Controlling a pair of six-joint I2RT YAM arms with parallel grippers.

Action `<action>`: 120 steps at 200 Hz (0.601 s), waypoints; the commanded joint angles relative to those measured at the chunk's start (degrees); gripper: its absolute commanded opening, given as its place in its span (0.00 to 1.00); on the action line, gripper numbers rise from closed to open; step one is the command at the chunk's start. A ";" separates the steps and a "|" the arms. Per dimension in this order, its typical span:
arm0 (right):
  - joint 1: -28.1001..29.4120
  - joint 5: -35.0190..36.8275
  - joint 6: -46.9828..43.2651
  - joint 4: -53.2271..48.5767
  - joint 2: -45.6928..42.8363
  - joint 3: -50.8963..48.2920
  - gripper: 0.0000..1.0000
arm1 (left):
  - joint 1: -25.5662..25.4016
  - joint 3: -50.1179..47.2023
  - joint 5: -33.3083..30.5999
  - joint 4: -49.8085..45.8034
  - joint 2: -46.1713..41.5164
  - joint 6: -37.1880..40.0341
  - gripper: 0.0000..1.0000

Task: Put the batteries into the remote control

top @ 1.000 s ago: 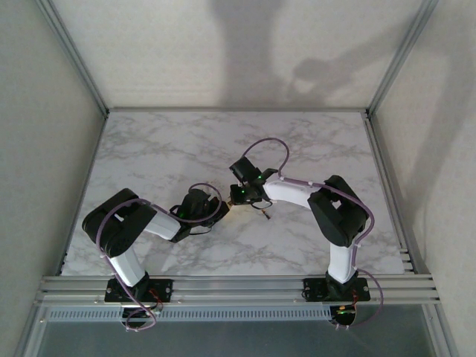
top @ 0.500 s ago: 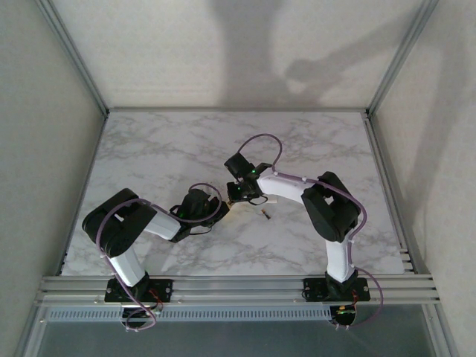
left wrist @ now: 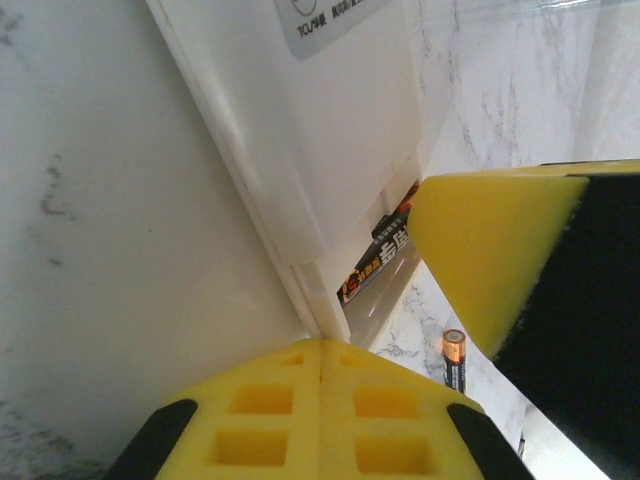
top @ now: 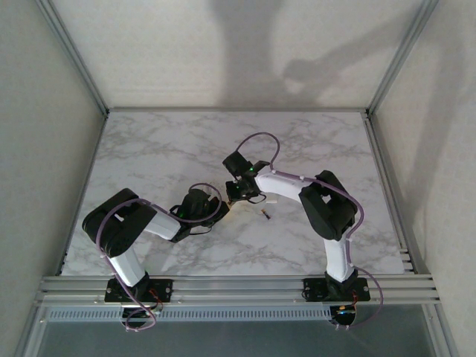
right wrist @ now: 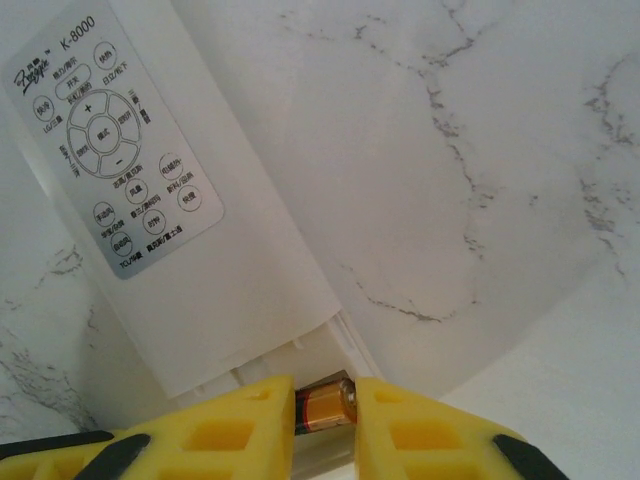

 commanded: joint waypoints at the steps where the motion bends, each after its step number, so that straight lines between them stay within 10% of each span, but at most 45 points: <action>1: 2.80 -8.64 0.33 4.24 3.60 1.34 0.22 | -0.55 1.21 -1.14 -1.40 2.47 1.17 0.00; 120: 3.97 -9.60 4.95 9.37 7.37 -1.60 0.17 | -0.54 0.81 -0.87 -0.70 2.80 0.90 0.00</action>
